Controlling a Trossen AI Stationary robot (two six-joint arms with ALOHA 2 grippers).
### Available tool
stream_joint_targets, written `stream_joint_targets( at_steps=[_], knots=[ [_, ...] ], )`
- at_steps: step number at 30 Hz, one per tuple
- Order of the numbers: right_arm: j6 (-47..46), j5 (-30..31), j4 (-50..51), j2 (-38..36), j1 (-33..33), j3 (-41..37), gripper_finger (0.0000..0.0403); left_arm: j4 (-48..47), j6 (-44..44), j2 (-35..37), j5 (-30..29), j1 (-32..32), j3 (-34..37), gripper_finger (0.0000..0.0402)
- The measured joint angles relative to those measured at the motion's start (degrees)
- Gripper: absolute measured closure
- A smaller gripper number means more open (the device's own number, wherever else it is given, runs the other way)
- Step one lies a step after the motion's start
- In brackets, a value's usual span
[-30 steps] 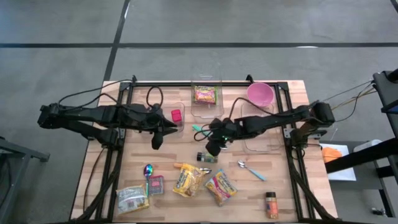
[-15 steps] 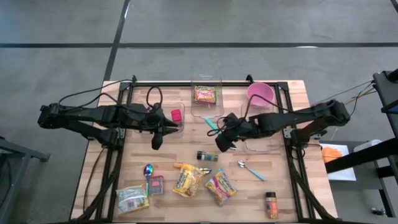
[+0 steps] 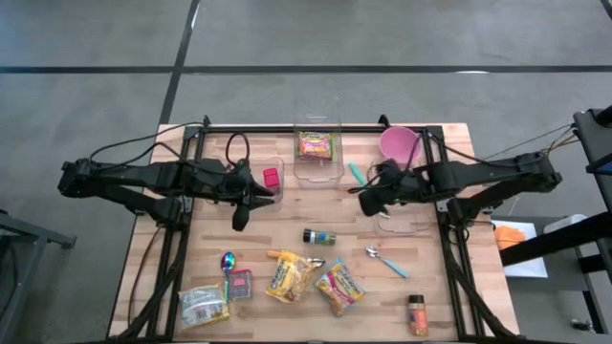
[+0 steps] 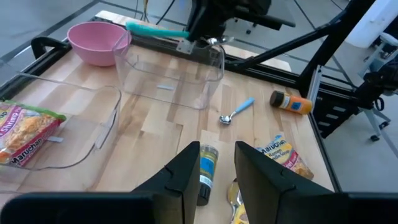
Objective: Pick & Place Food Item
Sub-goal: Put the top blue spoon into the right transparent bin
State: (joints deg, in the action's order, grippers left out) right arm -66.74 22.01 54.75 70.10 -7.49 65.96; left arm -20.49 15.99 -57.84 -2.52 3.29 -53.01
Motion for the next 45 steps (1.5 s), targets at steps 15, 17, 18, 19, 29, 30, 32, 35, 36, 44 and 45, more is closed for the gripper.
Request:
stream_joint_targets(
  at_steps=[15, 17, 18, 19, 29, 30, 32, 35, 36, 44, 45],
  knots=[
    [-21.2, 1.7, 6.9, -12.0, 0.0, -16.1, 0.0374, 1.6, -1.2, 0.0, 0.0, -0.4, 0.0, 0.0293],
    [-23.7, 1.5, 6.8, -13.4, 0.1, -18.5, 0.0374, 1.5, -1.2, 0.0, 0.0, -0.4, 0.0, 0.0293],
    [-24.8, 1.5, 6.6, -14.0, 0.1, -19.5, 0.0374, 1.5, -1.1, 0.0, 0.0, -0.4, 0.0, 0.0293],
    [-25.9, 1.5, 6.4, -14.4, 0.1, -20.3, 0.0374, 1.5, -1.0, 0.0, 0.0, -0.4, 0.0, 0.0293],
    [-24.6, -2.9, 6.3, -13.1, 4.5, -21.6, 0.0374, 1.4, -1.0, 0.0, 0.0, -0.4, 0.0, 0.0293],
    [-23.9, -3.8, 6.3, -12.8, 5.4, -21.6, 0.0374, 1.4, -1.0, 0.0, 0.0, -0.4, 0.0, 0.0293],
    [-22.2, -5.1, 6.3, -11.9, 7.0, -21.6, 0.0374, 1.4, -1.0, 0.0, 0.0, -0.4, 0.0, 0.0293],
    [-19.5, -6.7, 6.3, -10.5, 9.1, -21.3, 0.0374, 1.4, -1.0, 0.0, 0.0, -0.4, 0.0, 0.0293],
    [-18.6, -7.2, 6.2, -10.1, 9.7, -21.2, 0.0374, 1.4, -1.0, 0.0, 0.0, -0.4, 0.0, 0.0293],
    [-12.7, -10.3, 5.9, -6.6, 14.4, -20.4, 0.0374, 1.0, -1.0, 0.0, 0.0, -0.4, 0.0, 0.0293],
    [-12.1, -10.5, 5.8, -6.1, 14.8, -20.2, 0.0374, 0.8, -1.0, 0.0, 0.0, -0.4, 0.0, 0.0293]
  ],
)
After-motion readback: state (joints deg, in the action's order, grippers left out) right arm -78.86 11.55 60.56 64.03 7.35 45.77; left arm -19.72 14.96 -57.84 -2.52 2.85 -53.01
